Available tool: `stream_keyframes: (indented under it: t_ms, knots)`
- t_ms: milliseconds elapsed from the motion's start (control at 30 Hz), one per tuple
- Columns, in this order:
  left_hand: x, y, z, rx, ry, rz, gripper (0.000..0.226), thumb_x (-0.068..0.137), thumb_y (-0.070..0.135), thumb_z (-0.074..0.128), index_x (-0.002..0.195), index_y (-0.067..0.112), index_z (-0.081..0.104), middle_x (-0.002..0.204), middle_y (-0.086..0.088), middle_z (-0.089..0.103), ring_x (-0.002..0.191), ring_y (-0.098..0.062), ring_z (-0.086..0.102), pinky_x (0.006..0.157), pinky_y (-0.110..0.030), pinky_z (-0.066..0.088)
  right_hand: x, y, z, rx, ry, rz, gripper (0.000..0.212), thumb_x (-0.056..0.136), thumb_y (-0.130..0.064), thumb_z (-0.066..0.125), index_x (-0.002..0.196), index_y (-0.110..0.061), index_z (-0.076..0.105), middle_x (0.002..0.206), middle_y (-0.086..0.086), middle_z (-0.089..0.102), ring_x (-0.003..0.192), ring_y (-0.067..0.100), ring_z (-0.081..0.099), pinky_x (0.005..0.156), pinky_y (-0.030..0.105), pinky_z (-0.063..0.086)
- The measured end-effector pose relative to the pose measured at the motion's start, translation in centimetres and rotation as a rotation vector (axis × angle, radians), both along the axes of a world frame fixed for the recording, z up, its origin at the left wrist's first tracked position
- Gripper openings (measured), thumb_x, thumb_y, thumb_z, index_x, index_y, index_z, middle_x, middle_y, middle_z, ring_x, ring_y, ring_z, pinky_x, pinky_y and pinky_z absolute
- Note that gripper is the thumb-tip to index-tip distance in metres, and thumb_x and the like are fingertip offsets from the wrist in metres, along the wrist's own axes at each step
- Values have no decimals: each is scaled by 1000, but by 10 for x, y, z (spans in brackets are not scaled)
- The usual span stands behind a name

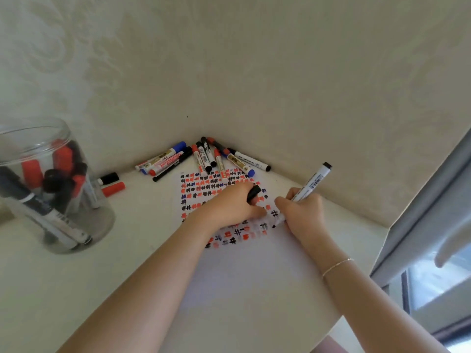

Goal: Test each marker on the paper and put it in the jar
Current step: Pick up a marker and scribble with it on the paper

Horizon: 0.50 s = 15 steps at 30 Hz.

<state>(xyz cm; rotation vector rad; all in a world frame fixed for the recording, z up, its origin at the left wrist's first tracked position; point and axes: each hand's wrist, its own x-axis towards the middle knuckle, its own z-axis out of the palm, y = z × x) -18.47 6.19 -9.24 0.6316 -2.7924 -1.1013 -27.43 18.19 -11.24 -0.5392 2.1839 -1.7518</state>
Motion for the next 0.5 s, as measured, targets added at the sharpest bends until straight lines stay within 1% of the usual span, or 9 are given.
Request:
stream_keyframes:
  t_ms: [67, 133, 233, 267, 400, 500]
  knots:
    - [-1, -2, -4, 13, -21, -2, 29, 81, 33, 72, 78, 18, 48, 72, 3, 49, 61, -12, 44, 56, -26, 33, 1, 0, -2, -2, 43, 1, 39, 73, 3, 59, 51, -14, 32, 45, -3, 31, 38, 8, 26, 37, 18, 24]
    - [-1, -5, -8, 32, -10, 2, 29, 80, 34, 73, 78, 18, 49, 73, 2, 50, 62, -12, 44, 57, -26, 33, 2, 0, -5, 8, 46, 21, 39, 73, 2, 60, 52, -14, 32, 44, -3, 32, 41, 11, 28, 40, 19, 25]
    - [-1, -6, -10, 45, -1, 7, 29, 80, 35, 73, 79, 18, 50, 73, 3, 51, 63, -11, 45, 57, -26, 34, 3, -1, -7, 43, 35, 46, 38, 74, 1, 61, 51, -13, 34, 34, -9, 36, 32, 8, 32, 38, 16, 28]
    - [0, -6, -10, 50, 4, 7, 29, 80, 35, 73, 80, 18, 50, 73, 4, 50, 63, -11, 45, 57, -25, 34, 3, -1, -8, 54, 50, 47, 39, 74, 0, 62, 51, -13, 33, 34, -10, 35, 32, 8, 31, 38, 17, 28]
    - [1, -5, -12, 72, 21, 6, 28, 80, 33, 73, 80, 16, 50, 73, 3, 50, 63, -11, 44, 58, -26, 35, 5, -3, -6, 56, 97, 14, 40, 75, 4, 59, 54, -13, 29, 48, -2, 29, 46, 14, 25, 43, 22, 23]
    - [2, -4, -12, 72, 27, 2, 28, 81, 31, 72, 84, 13, 52, 75, 1, 50, 64, -11, 44, 60, -27, 35, 4, 0, -5, 51, 74, 32, 39, 74, 4, 60, 52, -13, 32, 41, -4, 33, 40, 12, 29, 39, 21, 25]
